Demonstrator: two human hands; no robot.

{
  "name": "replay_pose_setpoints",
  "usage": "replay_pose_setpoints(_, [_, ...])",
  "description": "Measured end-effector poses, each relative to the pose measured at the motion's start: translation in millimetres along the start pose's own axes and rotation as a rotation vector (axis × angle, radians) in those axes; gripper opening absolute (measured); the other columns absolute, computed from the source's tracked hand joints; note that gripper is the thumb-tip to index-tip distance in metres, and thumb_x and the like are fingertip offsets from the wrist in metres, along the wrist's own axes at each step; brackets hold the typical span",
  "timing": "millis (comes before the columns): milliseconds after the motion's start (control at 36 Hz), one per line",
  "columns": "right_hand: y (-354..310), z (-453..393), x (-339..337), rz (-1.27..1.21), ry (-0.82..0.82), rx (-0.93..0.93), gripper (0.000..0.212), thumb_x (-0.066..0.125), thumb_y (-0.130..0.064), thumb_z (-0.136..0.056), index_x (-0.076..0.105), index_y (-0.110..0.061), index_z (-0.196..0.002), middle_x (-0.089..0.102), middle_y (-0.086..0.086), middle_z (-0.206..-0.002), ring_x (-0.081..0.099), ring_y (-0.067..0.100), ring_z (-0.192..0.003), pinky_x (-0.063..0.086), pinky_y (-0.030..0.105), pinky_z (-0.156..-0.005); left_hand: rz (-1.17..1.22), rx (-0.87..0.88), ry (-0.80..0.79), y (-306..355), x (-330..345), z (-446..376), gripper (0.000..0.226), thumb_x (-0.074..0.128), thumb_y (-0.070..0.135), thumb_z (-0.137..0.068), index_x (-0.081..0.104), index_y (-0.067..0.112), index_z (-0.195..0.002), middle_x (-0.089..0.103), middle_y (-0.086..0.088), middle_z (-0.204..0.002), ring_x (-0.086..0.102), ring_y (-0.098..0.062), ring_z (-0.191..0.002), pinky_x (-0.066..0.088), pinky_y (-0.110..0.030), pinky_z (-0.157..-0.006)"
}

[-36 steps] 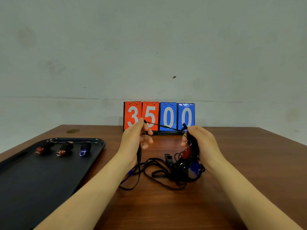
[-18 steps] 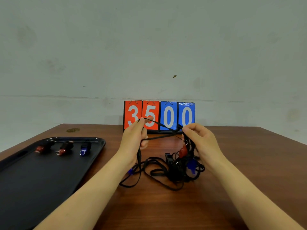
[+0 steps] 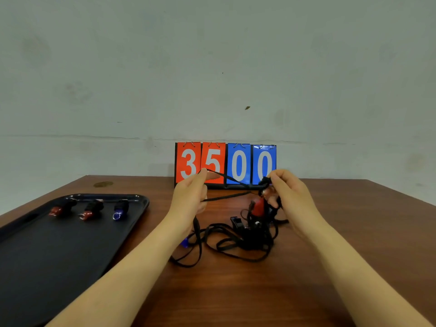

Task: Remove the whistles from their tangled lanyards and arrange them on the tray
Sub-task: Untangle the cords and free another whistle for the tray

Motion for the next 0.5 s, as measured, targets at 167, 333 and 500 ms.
replay_pose_setpoints(167, [1.8,4.4,9.7,0.031,-0.189,0.090,0.020,0.043,-0.016,-0.100,0.054,-0.014,-0.084,0.049,-0.005,-0.058,0.035,0.003,-0.043,0.028,0.013,-0.040,0.111,-0.018,0.017,-2.3,-5.8,-3.0,0.035,0.045,0.034,-0.102,0.068,0.008,-0.100,0.025,0.003,-0.051,0.018,-0.009,-0.044,0.020,-0.021,-0.042])
replay_pose_setpoints(333, [-3.4,8.7,13.4,0.405,-0.238,-0.069,0.017,0.064,-0.039,-0.088,0.067,-0.023,-0.083,0.066,-0.015,-0.073,0.058,-0.009,-0.067,0.041,0.009,-0.061,0.131,0.052,0.044,6.7,-12.2,-3.9,0.031,0.043,0.029,-0.103,0.070,0.014,-0.105,0.027,0.007,-0.046,0.020,-0.007,-0.041,0.021,-0.021,-0.041])
replay_pose_setpoints(500, [-9.0,9.6,10.5,0.283,-0.194,-0.106,0.021,0.056,-0.027,-0.094,0.067,-0.015,-0.081,0.059,-0.012,-0.063,0.054,-0.002,-0.061,0.045,0.010,-0.062,0.054,0.016,0.044,0.9,-6.9,-3.7,0.028,0.045,0.028,-0.102,0.068,0.013,-0.094,0.029,0.006,-0.048,0.021,-0.006,-0.040,0.021,-0.019,-0.040])
Point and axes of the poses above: each hand's wrist, its own z-axis away from the middle knuckle, its own x-axis out of the palm, y = z × x, the point moved 5 cm from there along -z, towards the middle knuckle
